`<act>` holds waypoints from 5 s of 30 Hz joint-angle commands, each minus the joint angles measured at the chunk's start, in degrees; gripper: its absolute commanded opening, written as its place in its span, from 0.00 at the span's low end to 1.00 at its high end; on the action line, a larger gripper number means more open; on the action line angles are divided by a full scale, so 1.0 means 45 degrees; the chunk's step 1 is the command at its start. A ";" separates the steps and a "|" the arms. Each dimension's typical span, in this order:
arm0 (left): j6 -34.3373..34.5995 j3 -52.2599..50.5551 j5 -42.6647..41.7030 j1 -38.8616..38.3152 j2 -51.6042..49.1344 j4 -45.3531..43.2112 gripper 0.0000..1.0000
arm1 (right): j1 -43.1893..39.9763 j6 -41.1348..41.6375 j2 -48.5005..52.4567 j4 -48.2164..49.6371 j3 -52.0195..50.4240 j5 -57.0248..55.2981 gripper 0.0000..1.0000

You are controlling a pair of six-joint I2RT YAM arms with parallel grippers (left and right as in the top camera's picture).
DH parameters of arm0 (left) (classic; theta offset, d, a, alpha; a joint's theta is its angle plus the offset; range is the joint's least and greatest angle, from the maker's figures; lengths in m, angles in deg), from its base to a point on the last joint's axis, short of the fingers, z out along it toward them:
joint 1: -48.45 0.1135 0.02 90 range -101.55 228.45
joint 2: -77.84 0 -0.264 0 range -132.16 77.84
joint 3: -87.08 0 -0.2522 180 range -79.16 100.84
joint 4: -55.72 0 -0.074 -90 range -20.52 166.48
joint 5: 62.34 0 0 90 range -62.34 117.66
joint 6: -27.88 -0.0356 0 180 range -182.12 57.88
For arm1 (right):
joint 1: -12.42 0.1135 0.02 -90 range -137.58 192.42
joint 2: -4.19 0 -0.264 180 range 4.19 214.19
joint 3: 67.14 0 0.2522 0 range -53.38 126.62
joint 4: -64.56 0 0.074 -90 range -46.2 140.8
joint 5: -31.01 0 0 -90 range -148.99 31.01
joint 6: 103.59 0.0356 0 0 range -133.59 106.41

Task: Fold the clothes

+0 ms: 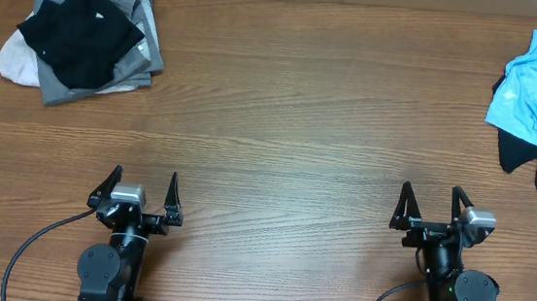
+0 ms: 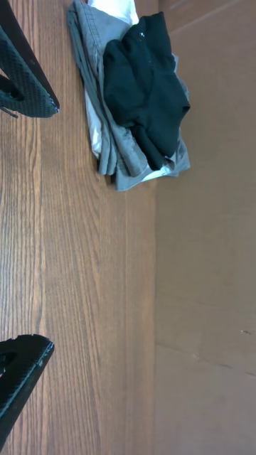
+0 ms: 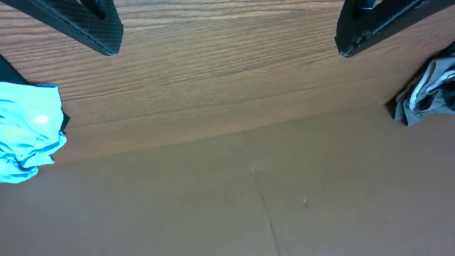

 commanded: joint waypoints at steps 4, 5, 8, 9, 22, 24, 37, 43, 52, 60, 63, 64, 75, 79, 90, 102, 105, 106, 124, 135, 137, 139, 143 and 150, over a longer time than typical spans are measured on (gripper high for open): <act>-0.0321 -0.0049 -0.0136 0.0068 0.0107 0.0010 1.00 | -0.0058 -0.0053 -0.0151 0.0044 -0.0136 -0.0068 1.00; -0.0321 -0.0049 -0.0136 0.0068 0.0107 0.0010 1.00 | -0.0058 -0.0053 -0.0151 0.0044 -0.0136 -0.0068 1.00; -0.0321 -0.0049 -0.0136 0.0068 0.0107 0.0010 1.00 | -0.0058 -0.0053 -0.0151 0.0044 -0.0136 -0.0068 1.00; -0.0321 -0.0049 -0.0136 0.0068 0.0107 0.0010 1.00 | -0.0058 -0.0053 -0.0146 0.0044 -0.0136 -0.0068 1.00; -0.0321 -0.0049 -0.0136 0.0068 0.0107 0.0010 1.00 | -0.0058 -0.0053 -0.0151 0.0044 -0.0136 -0.0068 1.00; -0.0321 -0.0049 -0.0136 0.0068 0.0107 0.0010 1.00 | -0.0058 -0.0053 -0.0151 0.0044 -0.0136 -0.0068 1.00; -0.0321 -0.0049 -0.0136 0.0068 0.0107 0.0010 1.00 | -0.0053 0.3876 -0.0151 0.1248 -0.0136 0.3653 1.00; -0.0321 -0.0049 -0.0136 0.0068 0.0107 0.0010 1.00 | -0.0058 0.7664 -0.0151 0.1331 -0.0136 0.5741 1.00; -0.0321 -0.0049 -0.0136 0.0068 0.0107 0.0010 1.00 | -0.0063 0.9549 -0.0146 0.5960 0.0321 0.5328 1.00; -0.0321 -0.0049 -0.0136 0.0068 0.0107 0.0010 1.00 | -0.0058 0.5955 0.3021 0.1962 0.5100 0.1263 1.00; -0.0321 -0.0049 -0.0136 0.0068 0.0107 0.0010 1.00 | -0.0058 0.4430 0.5926 -0.0321 0.7485 -0.0724 1.00; -0.0321 -0.0049 -0.0136 0.0068 0.0107 0.0010 1.00 | -0.0058 0.3876 0.7121 -0.0996 0.8369 -0.1341 1.00; -0.0321 -0.0049 -0.0136 0.0068 0.0107 0.0010 1.00 | -0.1700 0.1185 2.0308 -1.0210 2.0847 -0.2317 1.00; -0.0321 -0.0049 -0.0136 0.0068 0.0107 0.0010 1.00 | -0.2220 0.0680 2.2488 -1.1691 2.3071 -0.2317 1.00; -0.0321 -0.0049 -0.0136 0.0068 0.0107 0.0010 1.00 | -0.3439 -0.1467 2.5325 -1.0933 2.3178 -0.2759 1.00; -0.0321 -0.0049 -0.0136 0.0068 0.0107 0.0010 1.00 | -0.3439 -0.3138 2.7792 -1.0108 2.3178 -0.4187 0.87; -0.0321 -0.0049 -0.0136 0.0068 0.0107 0.0010 1.00 | -0.3453 -0.3152 2.8137 -0.9797 2.3178 -0.4532 0.87; -0.0321 -0.0049 -0.0136 0.0068 0.0107 0.0010 1.00 | -0.3453 -0.3152 2.8322 -0.9700 2.3178 -0.4473 0.86; -0.0321 -0.0049 -0.0136 0.0068 0.0107 0.0010 1.00 | -0.3453 -0.3910 2.9351 -0.8388 2.3110 -0.3978 0.75; -0.0321 -0.0049 -0.0136 0.0068 0.0107 0.0010 1.00 | -0.3721 -0.3905 2.9580 -0.8058 2.3091 -0.3983 0.82; -0.0321 -0.0049 -0.0136 0.0068 0.0107 0.0010 1.00 | -0.3769 -0.3905 2.9735 -0.8058 2.3091 -0.3983 0.81; -0.0321 -0.0049 -0.0136 0.0068 0.0107 0.0010 1.00 | -0.3774 -0.3905 2.9915 -0.8048 2.3091 -0.3978 0.81; -0.0321 -0.0049 -0.0136 0.0068 0.0107 0.0010 1.00 | -0.3774 -0.3905 3.0158 -0.8043 2.3091 -0.3983 0.77; -0.0321 -0.0049 -0.0136 0.0068 0.0107 0.0010 1.00 | -0.3774 -0.3662 3.0163 -0.7980 2.3096 -0.3983 0.35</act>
